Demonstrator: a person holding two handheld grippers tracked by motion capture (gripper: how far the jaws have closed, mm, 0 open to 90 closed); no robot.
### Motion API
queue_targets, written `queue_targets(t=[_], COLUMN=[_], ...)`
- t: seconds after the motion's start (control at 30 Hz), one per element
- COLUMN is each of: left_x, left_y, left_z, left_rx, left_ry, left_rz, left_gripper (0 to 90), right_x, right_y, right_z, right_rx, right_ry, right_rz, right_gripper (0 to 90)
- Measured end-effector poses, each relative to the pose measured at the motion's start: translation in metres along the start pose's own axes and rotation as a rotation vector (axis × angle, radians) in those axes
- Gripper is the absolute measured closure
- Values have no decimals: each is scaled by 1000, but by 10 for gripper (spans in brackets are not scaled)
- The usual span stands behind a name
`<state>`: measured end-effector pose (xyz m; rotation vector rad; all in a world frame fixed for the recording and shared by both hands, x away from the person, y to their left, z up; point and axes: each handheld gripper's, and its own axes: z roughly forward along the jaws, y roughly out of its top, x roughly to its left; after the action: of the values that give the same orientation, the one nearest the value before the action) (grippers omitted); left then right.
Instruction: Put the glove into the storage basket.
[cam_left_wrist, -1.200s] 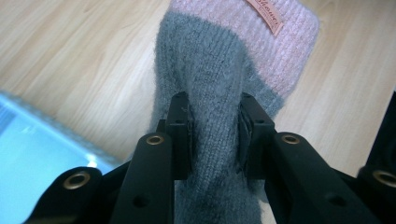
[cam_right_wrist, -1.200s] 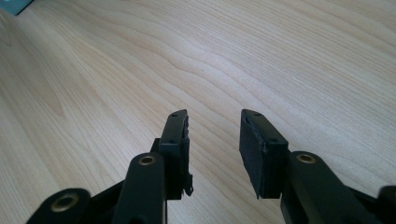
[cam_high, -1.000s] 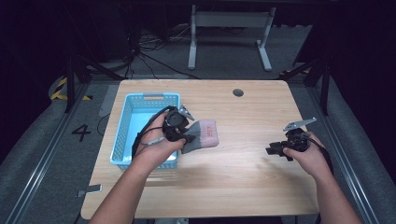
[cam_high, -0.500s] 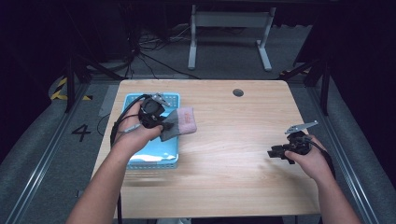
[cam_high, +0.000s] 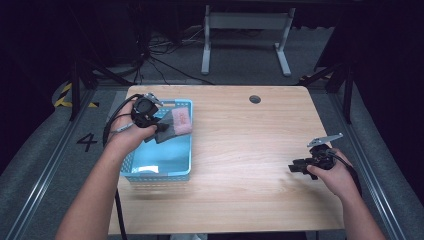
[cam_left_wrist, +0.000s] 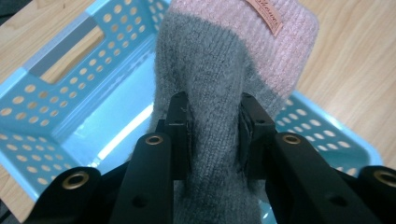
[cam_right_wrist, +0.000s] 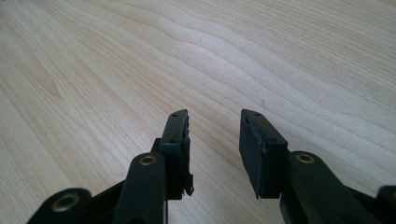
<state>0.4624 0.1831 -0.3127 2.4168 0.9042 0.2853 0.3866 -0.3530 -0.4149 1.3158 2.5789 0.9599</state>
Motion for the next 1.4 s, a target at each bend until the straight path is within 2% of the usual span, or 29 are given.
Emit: queue_targets(t=[0.17, 0.33, 0.63, 0.77, 1.0, 1.1, 1.17, 1.3, 1.4], left_x=[18, 33, 41, 45, 51, 53, 53, 57, 60], left_y=[-2, -3, 2, 1, 3, 3, 3, 1, 0], left_z=[12, 27, 54, 66, 81, 90, 96, 104, 109], left_rx=[36, 70, 106, 147, 148, 158, 161, 168, 185], left_ry=[26, 26, -23, -15, -35, -20, -34, -35, -29], left_rz=[2, -2, 0, 25, 25, 54, 58, 59, 86], left_gripper=[700, 700, 698, 697, 695, 691, 690, 689, 685], right_x=[1, 3, 6, 8, 10, 12, 13, 14, 16], right_y=[-3, -4, -9, -11, -13, -14, -14, -14, -14], right_z=[-2, -7, -9, -10, -9, -7, -7, -5, -3], right_rx=[1, -9, -4, -5, 4, 8, 14, 13, 15], right_ry=[-1, -7, -15, -19, -21, -22, -25, -30, -32], right_rz=[3, -1, 0, 3, 4, 3, -3, -14, -21], right_gripper=[633, 627, 621, 620, 617, 615, 614, 610, 604])
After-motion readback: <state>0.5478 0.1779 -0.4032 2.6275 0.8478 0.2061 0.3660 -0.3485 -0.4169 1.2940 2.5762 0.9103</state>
